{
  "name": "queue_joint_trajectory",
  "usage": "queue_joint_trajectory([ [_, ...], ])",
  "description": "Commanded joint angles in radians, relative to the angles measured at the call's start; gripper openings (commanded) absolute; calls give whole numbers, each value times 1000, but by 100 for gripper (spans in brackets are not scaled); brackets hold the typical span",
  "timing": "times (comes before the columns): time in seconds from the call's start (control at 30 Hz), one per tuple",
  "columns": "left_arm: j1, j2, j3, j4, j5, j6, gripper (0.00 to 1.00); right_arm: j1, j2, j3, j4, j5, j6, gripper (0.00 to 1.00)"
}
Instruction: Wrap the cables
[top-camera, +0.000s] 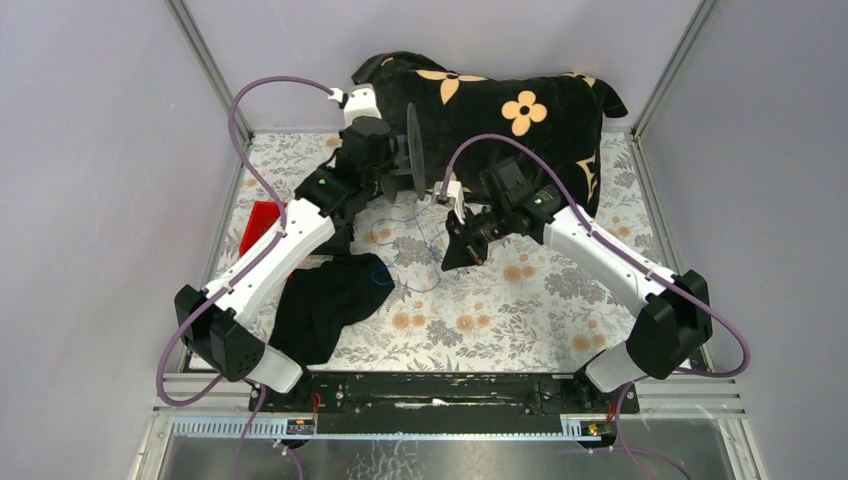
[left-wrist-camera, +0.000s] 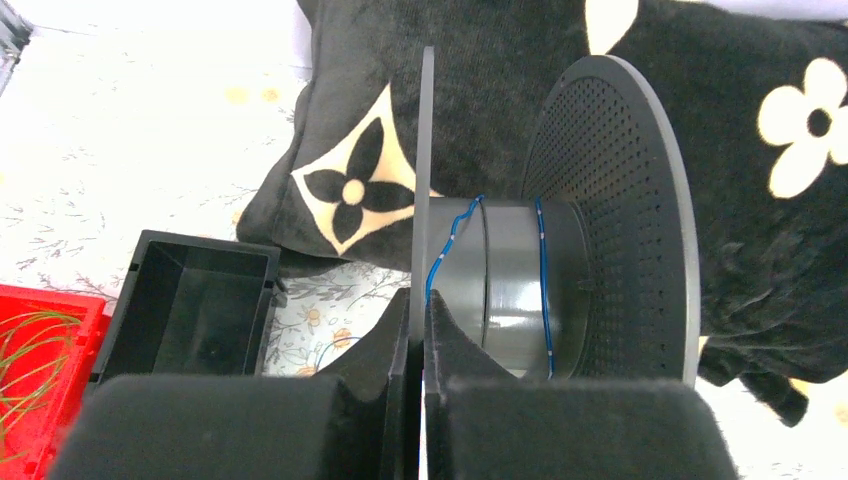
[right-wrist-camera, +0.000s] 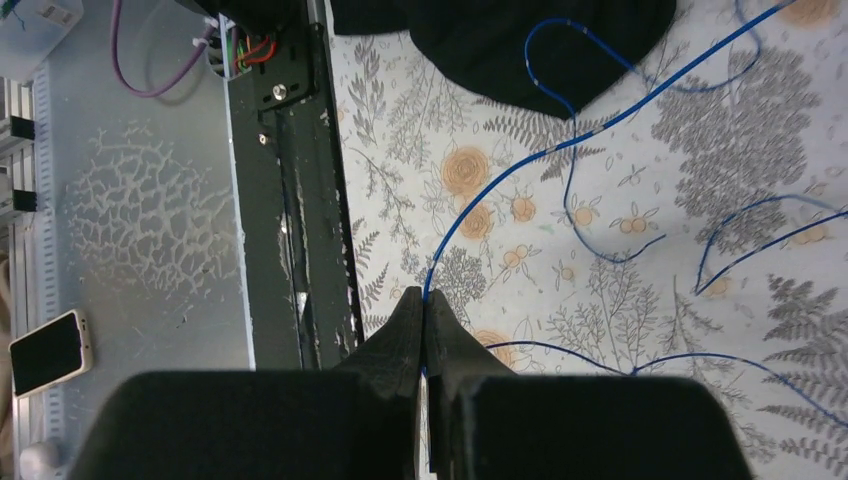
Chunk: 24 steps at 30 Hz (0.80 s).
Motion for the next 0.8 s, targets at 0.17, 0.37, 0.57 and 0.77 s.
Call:
queue_joint_trajectory([
  [0.17, -105, -23, -74, 221, -170, 172, 0, 7, -83, 174, -26, 62, 55, 0],
  [0.37, -142, -37, -134, 288, -185, 264, 0, 3, -113, 238, -17, 171, 80, 0],
  [0.57, -191, -61, -210, 362, -186, 375, 0, -37, -116, 304, -6, 243, 121, 0],
  [0.77, -231, -89, -263, 371, -92, 453, 0, -114, -103, 333, 29, 241, 174, 0],
])
